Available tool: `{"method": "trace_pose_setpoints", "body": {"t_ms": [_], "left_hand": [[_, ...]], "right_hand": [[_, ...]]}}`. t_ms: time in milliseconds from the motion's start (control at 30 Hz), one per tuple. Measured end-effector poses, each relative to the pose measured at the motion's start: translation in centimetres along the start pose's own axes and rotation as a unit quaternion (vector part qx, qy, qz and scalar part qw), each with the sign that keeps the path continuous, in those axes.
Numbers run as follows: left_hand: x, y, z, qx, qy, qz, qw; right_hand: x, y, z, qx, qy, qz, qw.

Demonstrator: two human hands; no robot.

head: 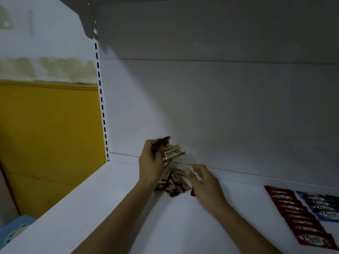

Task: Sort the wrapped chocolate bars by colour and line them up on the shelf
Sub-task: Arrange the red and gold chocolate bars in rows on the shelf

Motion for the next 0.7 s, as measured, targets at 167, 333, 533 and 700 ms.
{"method": "trace_pose_setpoints", "body": {"t_ms": [167, 333, 533, 700], "left_hand": [[-2.1, -4.0, -2.4, 0.049, -0.105, 0.123, 0.986], [-1.8, -7.1, -6.7, 0.013, -0.175, 0.181, 0.968], [-2.1, -7.0, -8.1, 0.096, -0.21, 0.187, 0.955], [-2.2, -7.2, -6.7, 0.083, -0.19, 0.185, 0.961]], "right_hand": [[-0.3, 2.7, -1.8, 0.182, 0.0, -0.059, 0.981], [-0.2, 7.2, -3.4, 0.331, 0.01, -0.095, 0.939], [-0.4, 11.3, -4.8, 0.37, -0.017, -0.043, 0.928], [-0.8, 11.7, -5.3, 0.309, -0.025, -0.052, 0.949]]}}
Point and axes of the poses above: each hand's wrist, its own x-axis away from the middle knuckle, its own y-axis out of the palm, z = x × y, the point moved 6 cm from there along -x, towards the middle knuckle
